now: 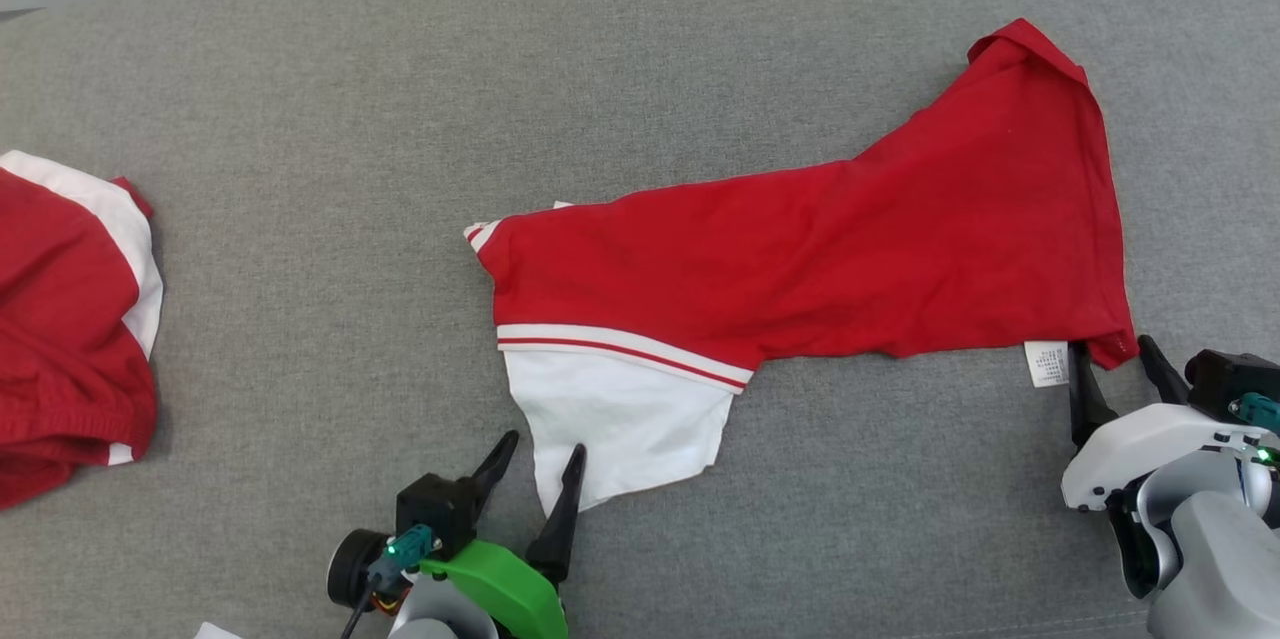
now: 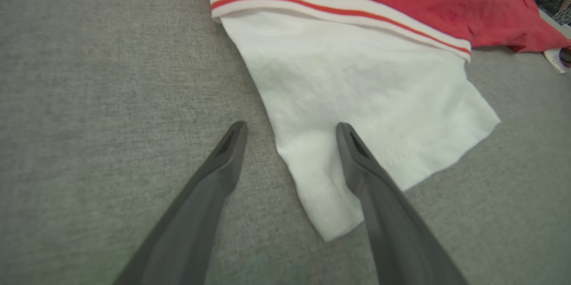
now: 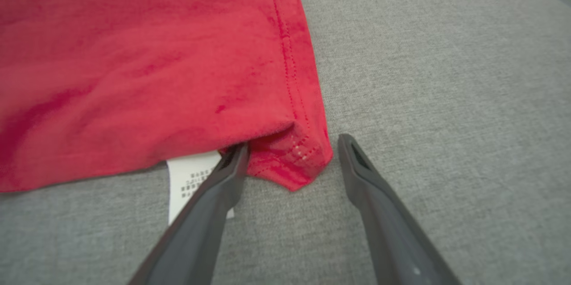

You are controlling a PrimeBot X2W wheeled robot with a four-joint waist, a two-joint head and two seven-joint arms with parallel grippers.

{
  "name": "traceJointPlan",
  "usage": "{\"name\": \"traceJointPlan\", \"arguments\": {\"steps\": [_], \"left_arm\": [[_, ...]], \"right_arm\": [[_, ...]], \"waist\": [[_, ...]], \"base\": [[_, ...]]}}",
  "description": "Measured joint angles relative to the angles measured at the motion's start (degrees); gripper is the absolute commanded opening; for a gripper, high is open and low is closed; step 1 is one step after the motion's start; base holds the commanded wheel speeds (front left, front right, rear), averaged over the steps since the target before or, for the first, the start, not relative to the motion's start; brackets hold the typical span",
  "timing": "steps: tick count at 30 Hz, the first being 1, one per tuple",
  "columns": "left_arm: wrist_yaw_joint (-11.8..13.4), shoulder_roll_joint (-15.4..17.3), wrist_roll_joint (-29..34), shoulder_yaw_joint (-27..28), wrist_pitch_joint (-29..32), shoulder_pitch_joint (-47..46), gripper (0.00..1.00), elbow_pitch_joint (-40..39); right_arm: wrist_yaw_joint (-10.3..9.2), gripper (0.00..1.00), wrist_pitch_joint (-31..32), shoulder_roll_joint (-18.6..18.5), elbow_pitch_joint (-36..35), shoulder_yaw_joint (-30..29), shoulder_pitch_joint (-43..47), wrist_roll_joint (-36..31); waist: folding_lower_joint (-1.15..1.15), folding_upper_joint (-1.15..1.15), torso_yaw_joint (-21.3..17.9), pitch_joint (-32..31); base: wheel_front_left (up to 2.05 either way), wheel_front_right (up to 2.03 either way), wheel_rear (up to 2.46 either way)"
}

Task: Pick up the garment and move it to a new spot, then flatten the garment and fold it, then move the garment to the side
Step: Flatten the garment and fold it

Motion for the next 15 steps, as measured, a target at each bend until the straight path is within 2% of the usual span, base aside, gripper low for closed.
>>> {"name": "traceJointPlan", "arguments": {"steps": [2, 3, 4, 5, 6, 10, 15], "left_arm": [[-0.02, 0.14, -0.67, -1.02, -0.07, -0.14, 1.00, 0.33], [-0.02, 0.33, -1.18, -2.13, -0.21, -0.38, 0.90, 0.58], [-0.02, 0.55, -2.18, -3.39, -0.20, -0.56, 0.54, 0.51], [-0.02, 0.58, -3.23, -4.21, -0.20, -0.69, 0.22, 0.51], [-0.02, 0.57, -3.76, -5.50, -0.20, -0.94, 0.00, 0.52], [-0.32, 0.10, -4.45, -7.38, 0.33, -1.60, 0.00, 0.16], [-0.33, 0.48, -4.19, -4.28, 0.58, -1.48, 0.00, -4.36]], "right_arm": [[0.00, 1.00, -0.02, -0.01, 0.27, 0.36, 0.01, 0.31], [0.00, 1.00, -0.11, 0.02, 0.48, 0.52, 0.01, 0.59], [-0.01, 1.00, -0.12, 0.19, 0.88, 0.58, -0.03, 1.23], [0.00, 0.36, -0.15, 0.42, 1.23, 0.62, -0.08, 1.74], [0.00, 0.00, -0.16, 0.59, 1.78, 0.86, -0.26, 2.21], [0.00, 0.00, -0.14, 0.58, 1.67, 1.92, -1.04, 3.20], [0.00, 0.00, -0.08, -0.81, -2.89, 2.15, 0.45, 3.28]], "waist": [[0.00, 0.00, -0.02, -0.09], [0.00, 0.00, -0.06, -0.15], [0.00, 0.00, -0.10, -0.21], [0.00, 0.00, -0.12, -0.26], [0.00, 0.00, -0.15, -0.31], [0.00, 0.00, 0.02, -0.69], [0.00, 0.00, 0.52, -1.82]], "base": [[0.00, 0.00, 0.00], [0.00, 0.00, 0.00], [0.00, 0.00, 0.00], [0.00, 0.00, 0.00], [0.00, 0.00, 0.00], [0.00, 0.00, 0.00], [0.00, 0.00, 0.00]]}}
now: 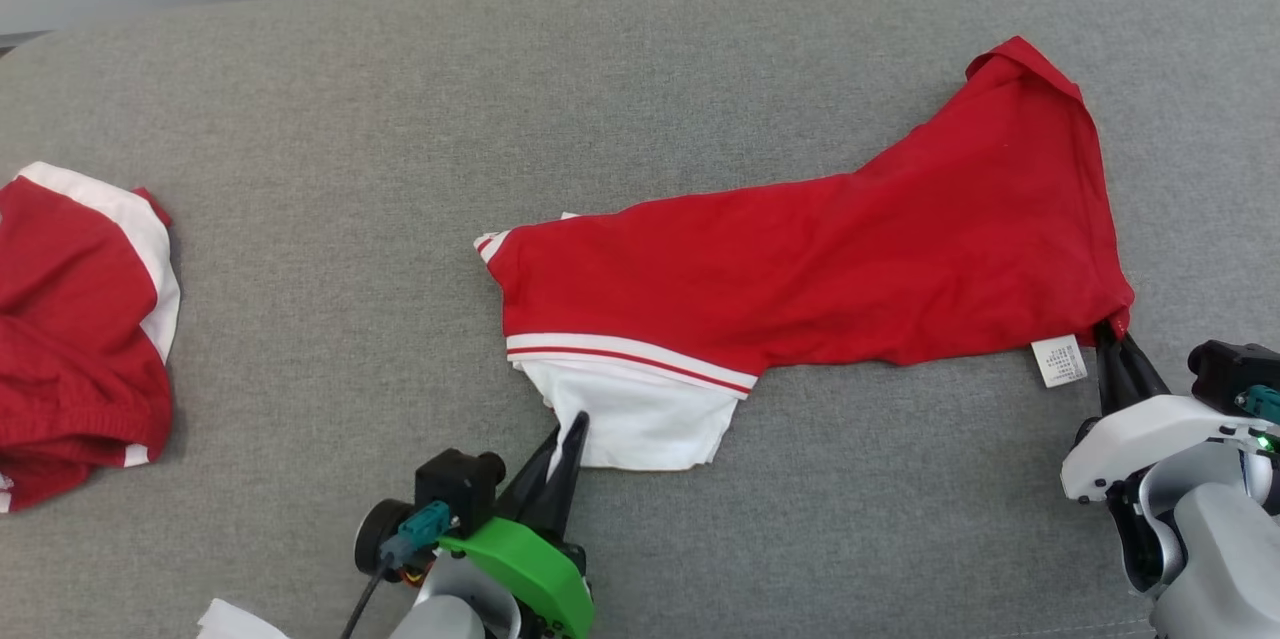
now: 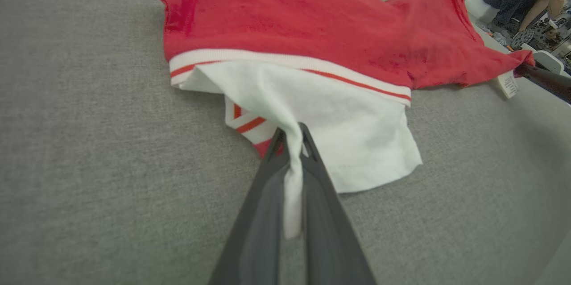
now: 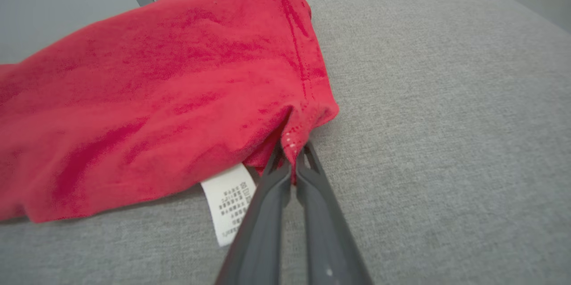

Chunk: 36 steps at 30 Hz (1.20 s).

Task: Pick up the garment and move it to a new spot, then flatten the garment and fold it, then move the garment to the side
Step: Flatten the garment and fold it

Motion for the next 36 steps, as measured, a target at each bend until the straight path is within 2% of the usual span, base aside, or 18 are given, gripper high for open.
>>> {"name": "traceJointPlan", "arguments": {"steps": [10, 15, 21, 25, 28, 32, 36], "left_arm": [[0.00, 1.21, -0.89, 8.81, 0.01, 2.25, 0.00, -11.44], [0.00, 3.68, -2.92, 9.18, 0.01, -3.23, 0.00, -13.07], [0.00, 7.59, -8.88, 7.92, 2.65, -18.62, 0.00, -10.92], [0.00, 10.55, -12.58, 8.14, 6.95, -32.82, 0.00, -7.22], [0.00, 11.12, -15.22, 9.68, 9.28, -43.94, 0.00, -2.67], [0.01, 12.07, -15.27, 10.74, 11.10, -59.24, 0.00, 4.23], [0.00, 11.61, -14.04, 10.60, 10.82, -73.01, 0.00, 10.01]], "right_arm": [[0.00, 0.00, 0.00, -2.54, -15.11, 2.90, 4.21, -1.30], [0.00, 0.00, 0.00, -4.05, -19.00, 6.11, 0.46, -1.09], [0.00, 0.00, 0.00, -6.44, -17.49, 12.82, -11.57, 1.62], [0.00, 0.00, 0.93, -7.66, -12.17, 18.37, -23.96, 5.76], [0.00, 0.00, 2.57, -7.89, -8.38, 21.01, -34.43, 9.55], [0.00, 0.00, 4.75, -7.14, -2.58, 21.54, -48.38, 14.85], [0.00, 0.00, 5.30, -6.73, 2.79, 22.07, -60.66, 16.69]], "waist": [[0.00, 0.00, 0.10, -3.54], [0.00, 0.00, -0.78, -4.30], [0.00, 0.00, -1.23, -2.81], [0.00, 0.00, -1.41, -0.31], [0.00, 0.00, -1.52, 2.19], [0.00, 0.00, -1.76, 5.99], [0.00, 0.00, -2.02, 9.66]], "base": [[0.00, 0.00, 0.00], [0.00, 0.00, 0.00], [0.00, 0.00, 0.00], [0.00, 0.00, 0.00], [0.00, 0.00, 0.00], [0.00, 0.00, 0.00], [0.00, 0.00, 0.00]]}}
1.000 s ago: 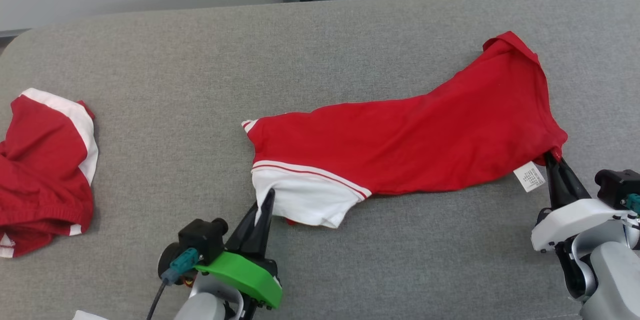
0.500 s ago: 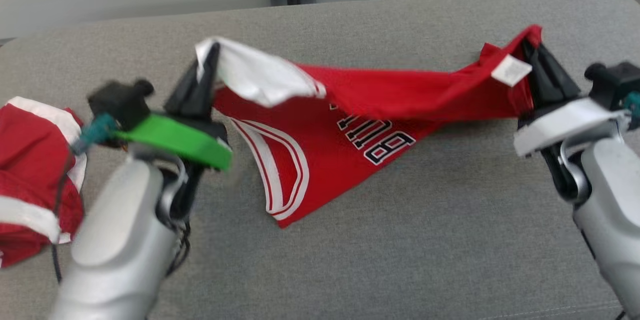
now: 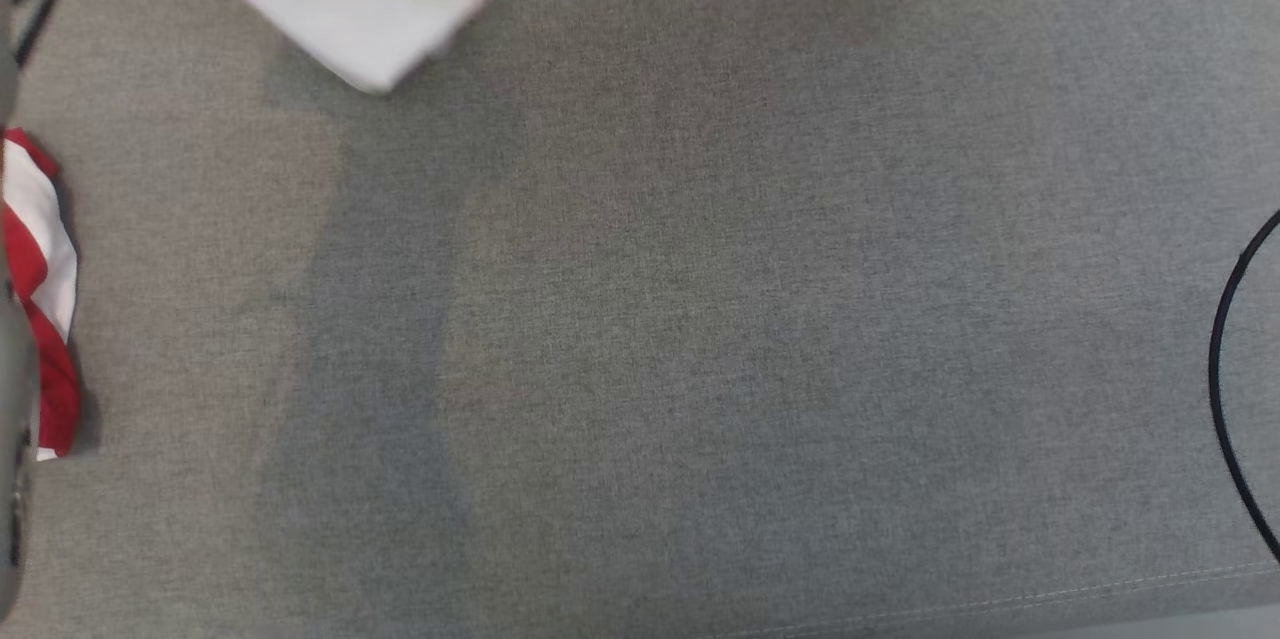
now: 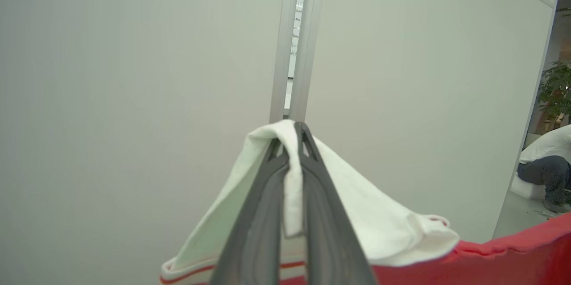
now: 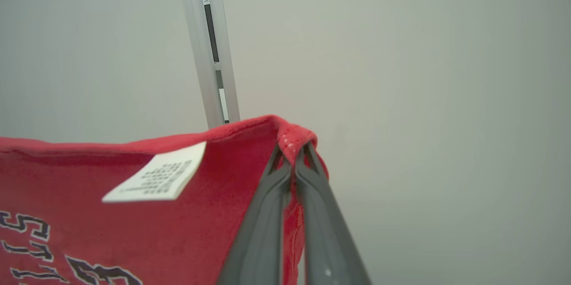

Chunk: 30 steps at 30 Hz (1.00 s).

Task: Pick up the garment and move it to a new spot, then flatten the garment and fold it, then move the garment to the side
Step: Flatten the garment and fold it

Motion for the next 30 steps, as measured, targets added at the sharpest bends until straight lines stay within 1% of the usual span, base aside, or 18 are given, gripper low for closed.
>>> {"name": "traceJointPlan", "arguments": {"steps": [4, 6, 8, 11, 15, 19, 23, 27, 30], "left_arm": [[0.00, -2.05, 0.46, -1.43, -1.53, -9.94, 0.00, 3.69], [0.00, -2.89, 0.58, -2.22, -2.13, -12.76, 0.00, 5.32], [0.00, -3.00, 0.92, -2.80, -2.77, -15.26, 0.00, 7.30], [0.00, -2.83, 0.53, -2.96, -3.74, -17.29, 0.00, 9.87], [0.00, -2.96, -0.80, -4.34, -5.28, -16.63, 0.00, 11.60], [0.00, -2.53, -2.77, -6.79, -7.01, -9.98, 0.00, 11.55], [0.00, -0.34, -4.63, -9.37, -8.94, -0.34, 0.00, 8.92], [0.00, 1.58, -6.98, -10.17, -10.17, 11.59, 0.00, 4.60], [0.11, 2.82, -7.31, -8.60, -10.54, 19.97, 0.00, 0.41]], "right_arm": [[0.00, 0.00, -0.37, -0.09, 4.95, 1.96, -8.22, 0.05], [0.00, 0.00, -0.88, -0.35, 6.82, 2.80, -11.10, 0.05], [-0.01, 0.00, -1.34, -0.59, 8.68, 3.76, -14.06, 0.11], [0.00, 0.00, -1.87, -0.38, 10.42, 5.60, -16.68, 0.40], [0.00, 0.00, -3.07, -0.24, 11.33, 8.46, -16.69, 1.83], [0.00, 0.00, -4.38, -0.13, 10.39, 11.11, -11.33, 3.72], [0.00, 0.00, -4.97, -1.63, 6.93, 13.62, -2.67, 5.86], [0.00, 0.00, -5.14, -3.75, 0.53, 14.30, 8.28, 7.16], [0.00, 0.00, -5.19, -5.47, -4.39, 14.04, 16.86, 7.45]], "waist": [[0.00, 0.00, -0.20, 3.11], [0.00, 0.00, -0.22, 4.26], [0.00, 0.00, -0.20, 5.38], [0.00, 0.00, -0.18, 6.69], [0.01, 0.00, -0.27, 8.09], [0.01, 0.00, -0.64, 7.96], [0.00, 0.00, -1.06, 6.27], [0.00, 0.00, -1.40, 3.84], [0.00, 0.00, -1.61, 1.85]], "base": [[0.00, 0.00, 0.00], [0.00, 0.00, 0.00], [0.00, 0.00, 0.00], [0.00, 0.00, 0.00], [0.00, 0.00, 0.00], [0.00, 0.00, 0.00], [0.00, 0.00, 0.00], [0.00, 0.00, 0.00], [0.00, 0.00, 0.00]]}}
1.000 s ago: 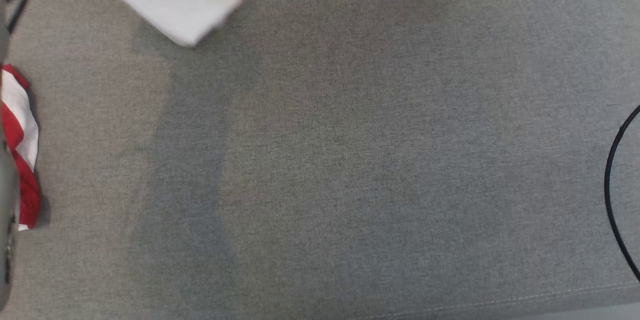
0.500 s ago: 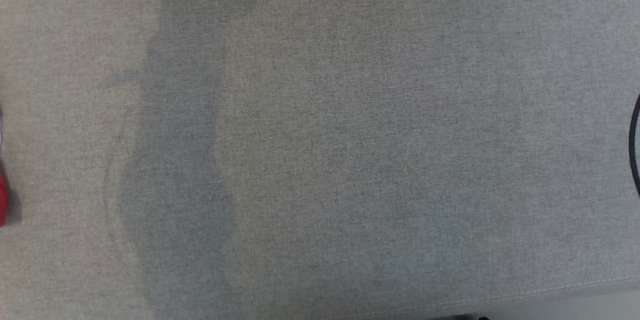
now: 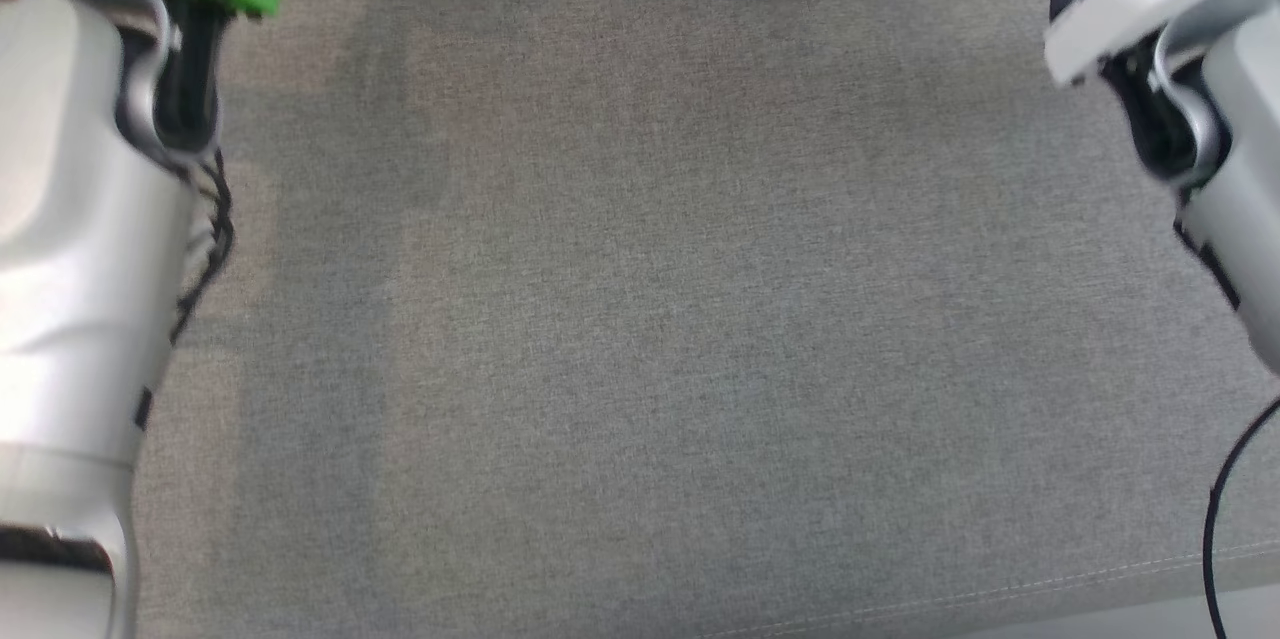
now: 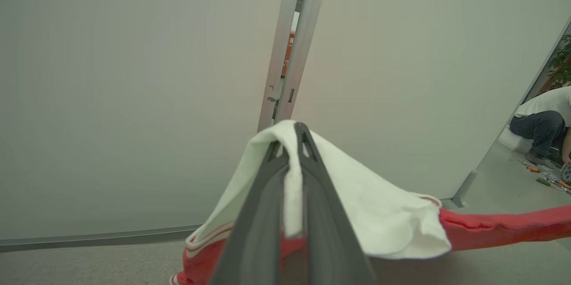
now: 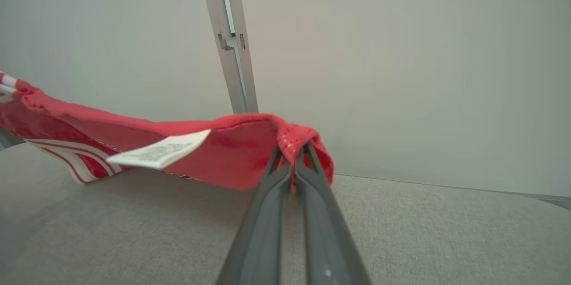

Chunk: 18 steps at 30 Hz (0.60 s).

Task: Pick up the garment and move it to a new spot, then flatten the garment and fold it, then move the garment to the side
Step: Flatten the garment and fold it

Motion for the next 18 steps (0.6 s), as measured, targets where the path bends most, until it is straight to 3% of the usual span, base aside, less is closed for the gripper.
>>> {"name": "traceJointPlan", "arguments": {"steps": [9, 18], "left_arm": [[6.56, -0.97, 3.16, 10.90, -0.14, 35.59, 0.00, -22.92], [8.24, -6.47, 5.11, 13.74, -0.14, 60.27, 0.00, -32.97]], "right_arm": [[0.00, 0.00, -0.01, -2.94, -11.89, -2.77, 24.69, -0.27], [0.00, 0.00, -0.01, -3.97, -16.10, -6.93, 43.14, -0.27]], "waist": [[-0.01, 0.00, -0.34, -6.12], [-0.01, 0.00, 0.14, -10.94]], "base": [[0.00, 0.00, 0.00], [0.00, 0.00, 0.00]]}}
